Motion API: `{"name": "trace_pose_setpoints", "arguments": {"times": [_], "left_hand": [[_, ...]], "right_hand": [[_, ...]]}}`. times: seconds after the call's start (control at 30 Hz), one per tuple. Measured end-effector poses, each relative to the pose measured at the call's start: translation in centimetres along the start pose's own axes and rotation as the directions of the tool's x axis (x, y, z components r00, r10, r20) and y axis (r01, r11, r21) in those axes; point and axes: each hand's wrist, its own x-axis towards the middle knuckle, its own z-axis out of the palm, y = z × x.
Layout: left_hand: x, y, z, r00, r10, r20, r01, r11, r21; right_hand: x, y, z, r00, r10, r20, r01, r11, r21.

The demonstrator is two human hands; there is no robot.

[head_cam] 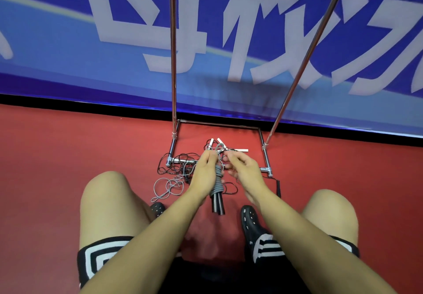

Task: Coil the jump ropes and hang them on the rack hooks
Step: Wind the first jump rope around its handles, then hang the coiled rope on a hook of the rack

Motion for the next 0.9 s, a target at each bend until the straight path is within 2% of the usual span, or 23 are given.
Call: {"name": "trace_pose_setpoints", "arguments": {"times": [0.17, 0.37, 0.6, 0.8, 0.9], "left_hand": [[3.4, 5.7, 1.5, 0.997, 0.069, -0.018, -0.070, 0.995, -0.077], [8.6, 14.3, 3.0, 0.989, 0.136, -0.054, -0.140, 0.986, -0.092], [16.7, 24.7, 2.8, 0.976, 0.186, -0.111, -0.179, 0.981, 0.072], [23.5, 34.0, 2.9, 0.960, 0.238, -0.149, -0.234, 0.971, 0.044], [26.9, 37.5, 2.8, 0.949, 0.233, -0.214, -0.228, 0.973, 0.049]], "right_hand": [[4.1, -5.2, 2.1, 0.998, -0.067, 0.000, 0.067, 0.996, 0.051], [9.8, -13.1, 3.6, 0.995, -0.096, -0.006, 0.096, 0.987, 0.131], [18.2, -24.0, 6.8, 0.987, -0.161, 0.006, 0.158, 0.977, 0.141], [26.6, -32.8, 10.2, 0.963, -0.270, 0.014, 0.266, 0.957, 0.112], [29.9, -36.3, 11.9, 0.950, -0.311, 0.003, 0.309, 0.945, 0.109]]}}
